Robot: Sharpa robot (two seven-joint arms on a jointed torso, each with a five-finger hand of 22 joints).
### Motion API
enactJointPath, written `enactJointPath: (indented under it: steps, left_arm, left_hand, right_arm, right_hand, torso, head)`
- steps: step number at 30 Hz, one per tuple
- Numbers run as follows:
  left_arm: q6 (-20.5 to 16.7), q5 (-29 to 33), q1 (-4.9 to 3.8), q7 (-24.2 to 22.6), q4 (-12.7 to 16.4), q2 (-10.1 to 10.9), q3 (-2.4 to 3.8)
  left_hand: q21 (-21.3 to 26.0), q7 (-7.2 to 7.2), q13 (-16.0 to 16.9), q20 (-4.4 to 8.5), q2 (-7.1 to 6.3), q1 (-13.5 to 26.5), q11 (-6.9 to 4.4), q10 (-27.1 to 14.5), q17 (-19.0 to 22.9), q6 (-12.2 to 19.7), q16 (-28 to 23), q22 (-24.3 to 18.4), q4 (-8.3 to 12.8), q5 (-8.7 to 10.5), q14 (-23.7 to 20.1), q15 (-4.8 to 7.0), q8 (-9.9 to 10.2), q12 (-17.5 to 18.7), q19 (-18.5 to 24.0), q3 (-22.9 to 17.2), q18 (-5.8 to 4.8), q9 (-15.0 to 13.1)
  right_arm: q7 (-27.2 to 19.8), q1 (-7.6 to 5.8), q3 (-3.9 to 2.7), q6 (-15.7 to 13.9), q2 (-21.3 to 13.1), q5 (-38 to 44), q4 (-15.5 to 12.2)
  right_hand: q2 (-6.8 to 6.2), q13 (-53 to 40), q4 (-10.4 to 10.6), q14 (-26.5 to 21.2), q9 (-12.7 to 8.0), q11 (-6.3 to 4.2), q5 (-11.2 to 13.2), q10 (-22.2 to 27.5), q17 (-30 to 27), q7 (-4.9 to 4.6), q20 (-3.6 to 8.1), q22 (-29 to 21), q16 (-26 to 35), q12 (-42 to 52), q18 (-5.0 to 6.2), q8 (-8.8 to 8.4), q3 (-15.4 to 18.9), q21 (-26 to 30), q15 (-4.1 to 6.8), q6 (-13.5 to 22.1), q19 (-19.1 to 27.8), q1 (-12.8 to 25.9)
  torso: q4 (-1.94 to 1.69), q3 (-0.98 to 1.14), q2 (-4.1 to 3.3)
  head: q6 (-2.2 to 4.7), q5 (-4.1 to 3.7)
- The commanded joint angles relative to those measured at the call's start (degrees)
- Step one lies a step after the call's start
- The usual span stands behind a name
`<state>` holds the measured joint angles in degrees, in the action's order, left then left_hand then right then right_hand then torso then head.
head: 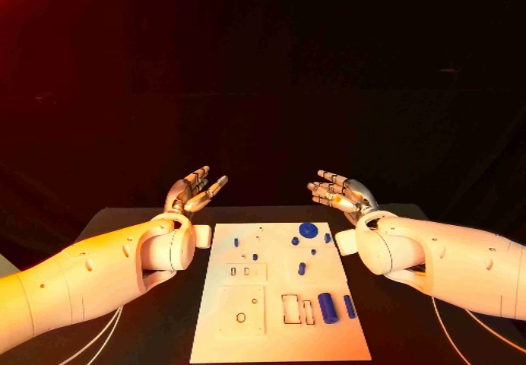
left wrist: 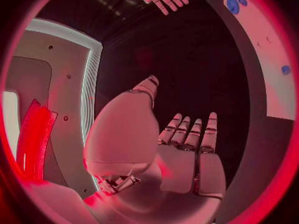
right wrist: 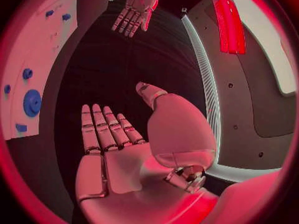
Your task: Assemble the parts on the task board
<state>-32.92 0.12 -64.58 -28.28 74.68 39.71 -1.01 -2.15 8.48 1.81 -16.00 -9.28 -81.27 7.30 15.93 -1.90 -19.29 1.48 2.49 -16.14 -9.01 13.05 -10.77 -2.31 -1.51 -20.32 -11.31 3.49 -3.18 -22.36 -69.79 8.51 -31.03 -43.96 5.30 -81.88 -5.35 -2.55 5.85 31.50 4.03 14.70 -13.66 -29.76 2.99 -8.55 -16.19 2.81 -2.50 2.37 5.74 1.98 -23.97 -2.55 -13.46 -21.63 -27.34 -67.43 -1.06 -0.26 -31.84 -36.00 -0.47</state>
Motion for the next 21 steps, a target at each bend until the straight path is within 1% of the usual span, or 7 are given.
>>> enactJointPath:
  steps: [1, 4, 5, 9, 15, 17, 21]
  left_arm:
    - [5.21, -1.02, -0.23, -0.1, -0.37, -0.33, 0.02]
    - [5.21, -1.02, -0.23, -0.1, -0.37, -0.33, 0.02]
    - [6.92, -0.55, -0.38, 0.26, 1.47, 1.32, 0.22]
    - [6.94, -1.39, -0.45, -0.17, 2.6, 2.23, 0.22]
    - [6.97, -1.82, -0.63, -0.86, 3.93, 3.32, 0.23]
    - [7.01, -1.9, -0.67, -1.04, 4.44, 3.69, 0.25]
    - [7.49, -2.73, -0.72, -1.06, 5.65, 4.53, 0.42]
  left_hand:
    - [-0.46, 1.44, 0.16, -0.48, -0.14, -2.73, 0.41, 1.15, -0.2, -1.19, 0.38, 0.15, -0.74, -0.39, 1.24, -0.44, -0.48, -0.43, -0.88, -0.19, 1.04, -0.18]
    - [-0.55, 1.86, 0.3, -0.53, 0.33, -2.99, 0.9, 2.32, -0.3, -1.93, 0.52, 0.19, -0.69, -0.31, 1.82, -0.57, -0.64, -0.62, -0.98, -0.34, 1.2, -0.28]
    - [-0.59, 2.06, 0.34, -0.54, 0.48, -3.05, 1.15, 2.8, -0.33, -2.16, 0.56, 0.21, -0.68, -0.3, 2.03, -0.57, -0.69, -0.68, -1.05, -0.42, 1.26, -0.31]
    - [-1.36, 2.91, 0.61, -0.49, 1.26, -3.32, 2.16, 6.87, -1.12, -4.69, 1.59, 0.63, -0.56, -0.17, 7.06, -0.58, -1.21, -0.99, -3.91, -1.13, 2.3, -0.66]
    - [-5.3, 4.27, 1.4, -0.68, 2.03, -3.58, 4.06, 19.95, -3.25, -12.47, 4.74, 2.35, -0.17, 0.02, 21.11, -0.92, -2.99, -2.13, -17.71, -2.66, 4.61, -1.81]
    - [-7.76, 4.75, 2.2, -0.59, 2.31, -3.75, 5.07, 31.67, -5.52, -19.13, 8.12, 3.15, 0.21, 0.15, 32.15, -0.45, -4.78, -4.34, -22.13, -3.64, 5.9, -2.91]
    - [-10.79, 3.67, 2.29, -0.17, 1.91, -3.44, 4.86, 36.73, -8.24, -20.33, 10.71, 4.1, 0.61, 0.23, 37.44, 0.78, -4.75, -4.85, -26.85, -4.95, 6.97, -2.94]
  right_arm:
    - [3.36, -0.75, 0.5, 8.41, 0.15, 4.51, 0.74]
    - [3.66, -1.07, 0.78, 9.09, 0.17, 4.83, 1.01]
    - [1.62, -2.08, 0.78, 7.51, -1.18, 12.95, 0.64]
    - [1.17, -2.65, 0.77, 5.73, -1.54, 18.56, 0.82]
    - [1.81, -3.45, 0.74, 3.3, -1.99, 29.37, 1.54]
    - [2.61, -3.69, 0.73, 2.74, -2.14, 32.73, 1.71]
    - [5.45, -4.25, 0.69, 3.37, -2.38, 40.42, 2.02]
  right_hand:
    - [-0.24, -0.34, -0.6, 3.5, 0.45, 0.2, -0.42, -3.37, 0.45, -8.45, -0.41, 0.33, -0.8, 0.54, 1.23, 0.79, -1.04, -0.74, -0.12, -2.81, -2.47, -3.65]
    - [-0.25, -0.66, -2.03, 10.72, 1.03, -0.27, 0.78, -8.48, 1.36, -8.25, -0.36, 0.82, -2.17, 1.04, 2.03, 1.62, -1.45, -1.75, 0.66, -6.5, -6.53, -5.72]
    - [-0.37, -0.8, -2.48, 14.14, 1.32, -0.53, 1.16, -10.81, 1.79, -8.13, -0.34, 1.08, -2.9, 1.3, 2.44, 2.03, -1.56, -2.34, 1.04, -8.21, -8.81, -6.29]
    - [-1.27, -1.26, -4.58, 20.51, 2.94, -2.09, 2.28, -21.63, 2.58, -6.77, -0.3, 1.57, -4.64, 2.46, 4.06, 4.44, -2.02, -4.02, 2.72, -17.83, -16.46, -8.56]
    - [-2.53, -1.09, -6.24, 24.6, 4.21, -3.43, 2.46, -26.32, 2.86, -5.46, 0.21, 1.4, -5.38, 1.79, 4.85, 6.52, -3.32, -4.94, 4.08, -26.97, -20.74, -9.95]
    - [-2.89, -1.07, -6.51, 26.01, 4.37, -3.87, 2.42, -27.84, 2.98, -5.1, 0.61, 1.4, -5.76, 1.64, 4.86, 7.04, -4.06, -5.26, 4.53, -28.68, -22.07, -10.11]
    - [-3.66, -1.09, -6.66, 28.06, 4.65, -4.61, 2.4, -30.96, 3.3, -4.53, 1.24, 1.38, -6.44, 1.69, 4.85, 7.93, -5.4, -5.56, 5.3, -31.23, -23.52, -10.1]
  torso:
    - [-0.02, -0.01, -0.02]
    - [-0.02, -0.01, -0.02]
    - [-0.72, -0.24, -0.83]
    - [-0.92, -0.07, -1.34]
    - [-1.22, 0.09, -1.95]
    - [-1.32, 0.15, -2.18]
    - [-1.42, 0.25, -2.68]
  head:
    - [0.0, 0.01]
    - [0.0, 0.01]
    - [-0.93, -0.2]
    - [-0.95, -0.49]
    - [-1.07, -0.95]
    - [-0.99, -1.06]
    - [-0.86, -1.18]
